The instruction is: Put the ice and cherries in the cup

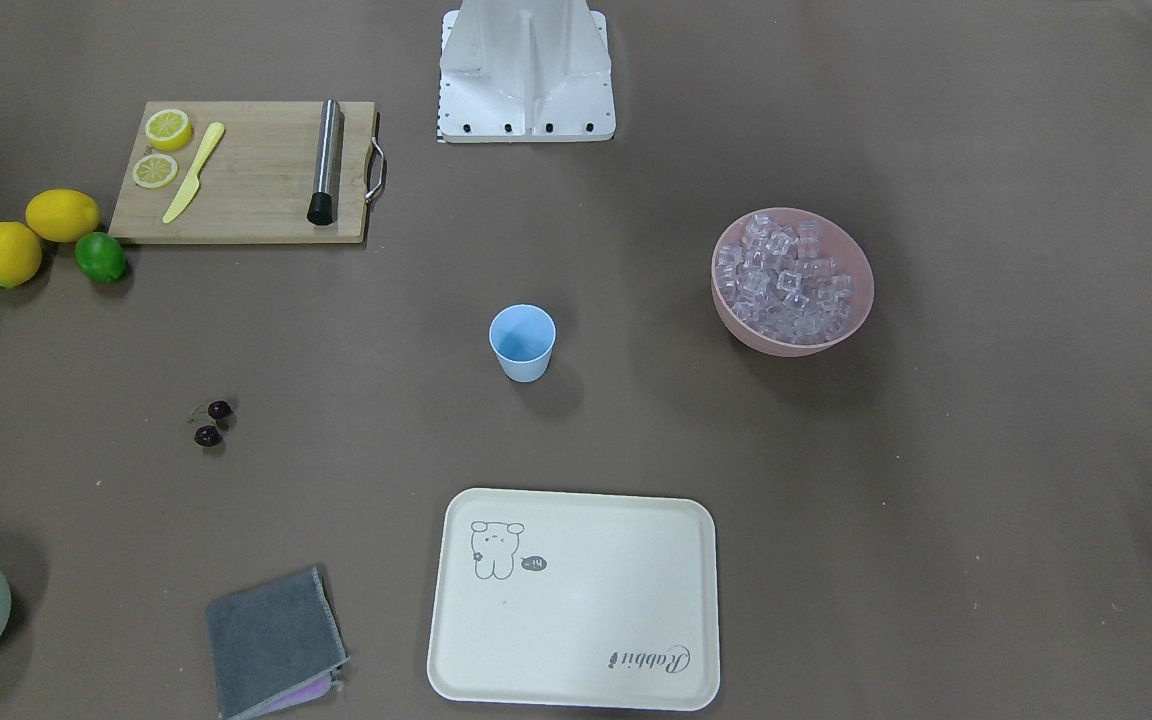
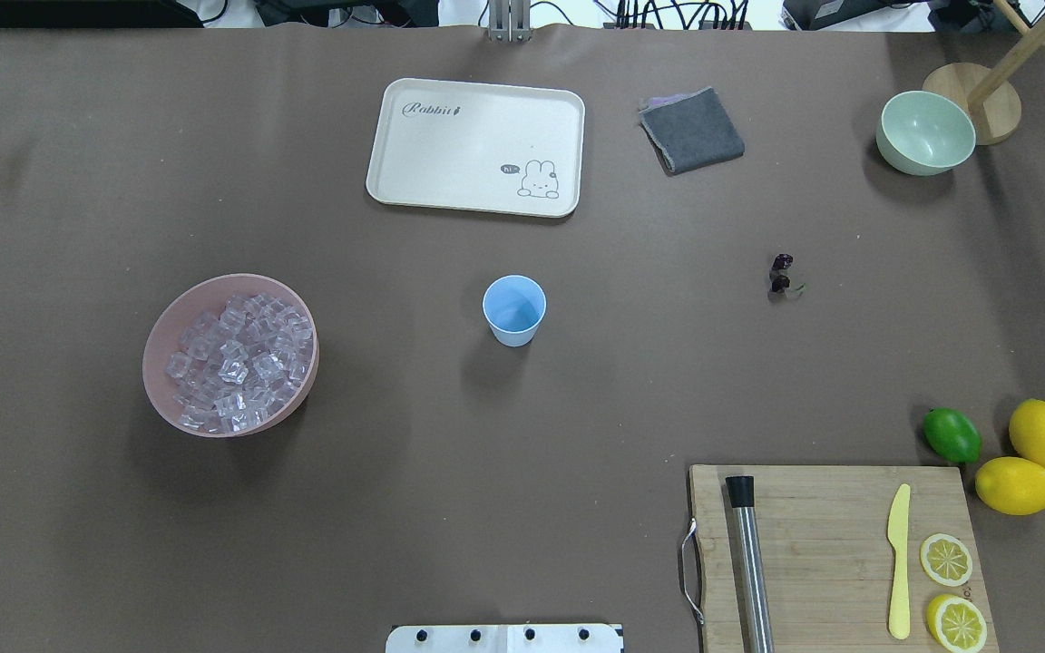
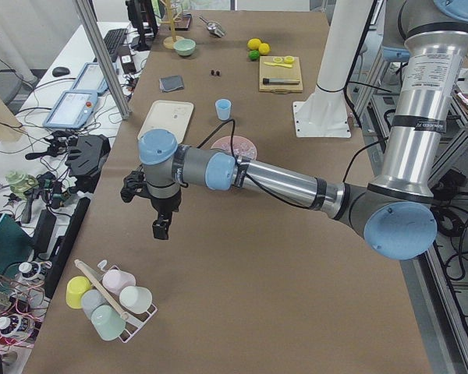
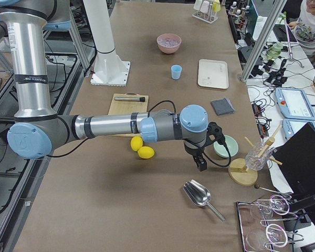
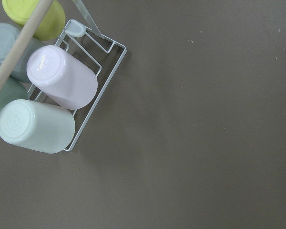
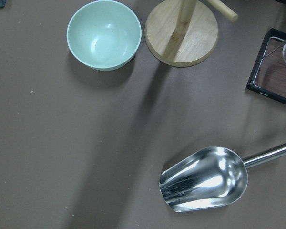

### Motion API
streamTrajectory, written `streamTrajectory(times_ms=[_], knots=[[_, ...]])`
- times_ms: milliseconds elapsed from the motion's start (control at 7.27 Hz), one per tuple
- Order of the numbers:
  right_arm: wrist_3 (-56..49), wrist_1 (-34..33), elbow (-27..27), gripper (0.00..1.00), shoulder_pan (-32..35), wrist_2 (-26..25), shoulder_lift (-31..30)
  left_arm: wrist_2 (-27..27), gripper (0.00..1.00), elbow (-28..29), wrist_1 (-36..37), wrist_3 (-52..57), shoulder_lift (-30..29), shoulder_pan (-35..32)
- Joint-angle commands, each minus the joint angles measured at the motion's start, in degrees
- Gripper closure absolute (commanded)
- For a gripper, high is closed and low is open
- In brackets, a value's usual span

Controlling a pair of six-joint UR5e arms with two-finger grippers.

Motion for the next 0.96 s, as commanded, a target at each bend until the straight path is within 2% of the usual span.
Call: streamTrajectory(times_ms=[0,275,413,550,688,825], knots=[[-0.09,0.19,0.14,0.01,0.0,0.0,-0.33,0.84,0.02,-0.13,1.22,0.61,0.79,0.19],[-0.09,0.19,0.23,0.01,0.0,-0.09,-0.42,0.94,0.02,-6.26,-0.52,0.43,3.16,0.28],[0.08,0.1,-0.03,0.01,-0.09,-0.27,0.45,1.81,0.02,-6.46,-1.41,-0.08,2.91,0.46],[0.78,0.19,-0.3,0.01,-1.14,-0.27,0.54,1.47,0.02,-6.64,-0.46,-0.53,2.3,0.72],[1.22,0.1,0.4,0.01,-1.06,0.25,0.37,0.33,0.02,-7.42,3.9,-3.4,0.29,2.81],[1.23,0.1,0.4,0.01,-1.23,0.0,0.2,-0.46,0.02,-9.6,3.68,-4.47,0.62,5.61]])
